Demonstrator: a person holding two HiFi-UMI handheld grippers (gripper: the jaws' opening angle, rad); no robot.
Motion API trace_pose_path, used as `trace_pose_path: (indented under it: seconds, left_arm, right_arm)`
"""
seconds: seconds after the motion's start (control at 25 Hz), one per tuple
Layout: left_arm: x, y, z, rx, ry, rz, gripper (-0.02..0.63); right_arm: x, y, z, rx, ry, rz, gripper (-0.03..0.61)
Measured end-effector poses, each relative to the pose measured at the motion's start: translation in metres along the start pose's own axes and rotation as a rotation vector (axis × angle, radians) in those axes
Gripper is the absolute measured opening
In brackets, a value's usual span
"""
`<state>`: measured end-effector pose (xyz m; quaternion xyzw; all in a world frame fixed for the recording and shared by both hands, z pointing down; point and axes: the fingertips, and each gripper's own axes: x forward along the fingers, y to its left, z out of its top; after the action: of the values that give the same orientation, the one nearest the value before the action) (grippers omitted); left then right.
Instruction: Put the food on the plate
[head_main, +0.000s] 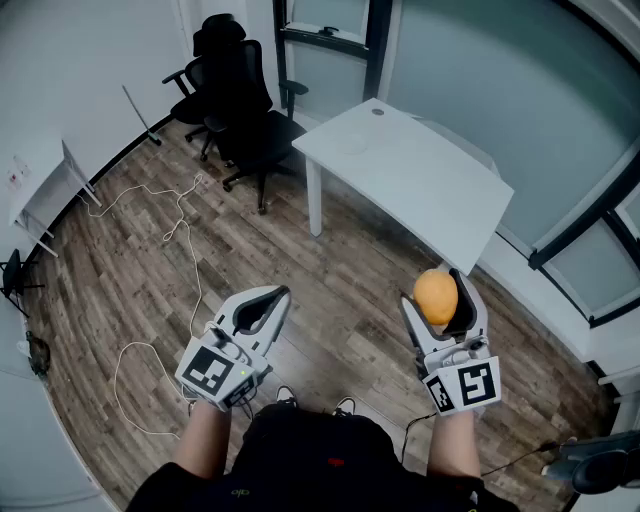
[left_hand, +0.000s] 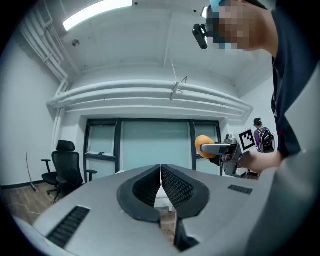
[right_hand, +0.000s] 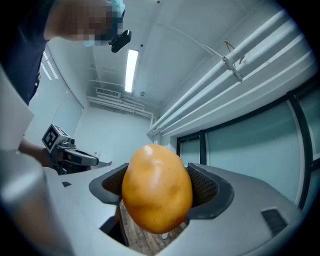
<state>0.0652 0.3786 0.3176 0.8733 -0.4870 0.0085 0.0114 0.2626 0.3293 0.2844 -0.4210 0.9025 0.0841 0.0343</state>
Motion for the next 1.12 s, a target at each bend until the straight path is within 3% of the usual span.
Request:
trace_pose_path:
  seconds: [0.68, 0.96, 1.12]
  left_arm:
    - [-0.029, 0.044, -0.009, -0.042, -0.013, -0.001, 0.025]
    - [-0.063, 0.107, -0.018, -0.046, -0.031, 0.012, 0.025]
    - [-0.074, 0.138, -0.029, -0.02, 0.01, 0.024, 0.025]
  right_arm:
    - [0.038, 0.046, 0.003, 0.004, 0.007, 0.041, 0.377]
    - [0.085, 0.093, 0.0, -0.026, 0.022, 0.036, 0.377]
    - [0.113, 0.121, -0.007, -0.015, 0.02, 0.05, 0.377]
